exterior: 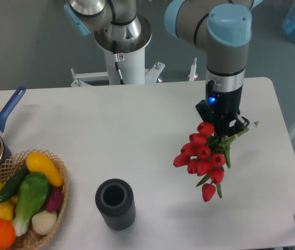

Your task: Place the flowers on the table

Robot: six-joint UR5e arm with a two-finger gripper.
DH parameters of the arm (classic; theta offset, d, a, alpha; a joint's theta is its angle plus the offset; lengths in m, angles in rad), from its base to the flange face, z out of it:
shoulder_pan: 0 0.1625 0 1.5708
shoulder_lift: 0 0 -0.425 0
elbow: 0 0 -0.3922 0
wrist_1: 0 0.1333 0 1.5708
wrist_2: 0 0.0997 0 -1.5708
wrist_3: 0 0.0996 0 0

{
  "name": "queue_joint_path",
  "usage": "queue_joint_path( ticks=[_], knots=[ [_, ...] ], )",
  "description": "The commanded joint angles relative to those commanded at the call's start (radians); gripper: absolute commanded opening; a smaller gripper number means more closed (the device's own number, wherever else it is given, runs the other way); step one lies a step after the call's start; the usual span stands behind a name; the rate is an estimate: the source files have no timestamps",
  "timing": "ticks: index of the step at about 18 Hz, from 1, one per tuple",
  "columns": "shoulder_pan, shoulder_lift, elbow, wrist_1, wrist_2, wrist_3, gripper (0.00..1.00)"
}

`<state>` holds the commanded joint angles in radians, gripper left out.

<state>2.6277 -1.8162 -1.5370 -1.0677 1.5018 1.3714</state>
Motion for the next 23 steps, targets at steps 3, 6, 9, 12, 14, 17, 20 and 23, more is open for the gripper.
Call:
queue_joint_path(
  ticks=[3,6,9,12,14,17,20,23],
  knots=[
    [-0.002,0.0,-0.005,0.0,0.0,0.0,0.0],
    [-0.002,0.0,-0.017,0.002,0.0,-0.002,0.0],
    [-0.005,-0.002,-0.04,0.011,0.002,-0.003,0.0],
    [-0.012,-0.02,-0.067,0.017,0.006,-0.005,0.0],
    [-0.032,-0.038,-0.083,0.017,0.009,-0.006,0.0],
    [-0.046,-0.055,-0.094,0.017,0.011,-0.014,0.13],
    [-0.052,-0.066,-0.104,0.017,0.009,-0.014,0.6],
    [-0.052,-0.069,-0.118,0.018,0.011,-0.011,1.0]
  ],
)
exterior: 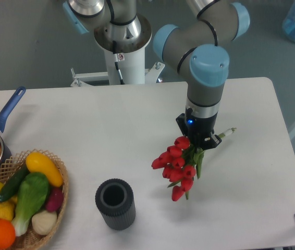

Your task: Place the flowers on the table

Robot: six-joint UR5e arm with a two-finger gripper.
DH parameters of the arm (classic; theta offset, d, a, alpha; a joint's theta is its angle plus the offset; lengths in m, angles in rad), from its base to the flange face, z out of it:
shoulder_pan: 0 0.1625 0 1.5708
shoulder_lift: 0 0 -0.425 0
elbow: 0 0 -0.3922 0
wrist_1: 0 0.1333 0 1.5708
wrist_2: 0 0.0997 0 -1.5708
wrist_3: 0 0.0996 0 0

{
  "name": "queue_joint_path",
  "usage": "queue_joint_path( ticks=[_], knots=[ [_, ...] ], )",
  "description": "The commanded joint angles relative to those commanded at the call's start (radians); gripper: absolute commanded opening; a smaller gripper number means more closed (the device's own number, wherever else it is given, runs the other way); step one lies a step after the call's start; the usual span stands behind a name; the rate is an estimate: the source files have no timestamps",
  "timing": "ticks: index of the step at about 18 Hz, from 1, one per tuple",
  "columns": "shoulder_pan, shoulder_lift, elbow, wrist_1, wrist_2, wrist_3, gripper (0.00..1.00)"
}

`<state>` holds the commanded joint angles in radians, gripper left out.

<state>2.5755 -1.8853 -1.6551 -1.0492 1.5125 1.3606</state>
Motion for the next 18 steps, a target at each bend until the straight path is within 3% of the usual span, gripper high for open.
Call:
queue_joint_path(
  ticks=[4,8,18],
  knots=[
    [-0.002,0.002,-0.002,0.018,-0.002,0.002,1.0],
    [0.0,0.006,-0.023,0.08,-0.002,0.006,1.0],
    [0.012,0.032,-0.026,0.078,-0.018,0.006,1.0]
  ],
)
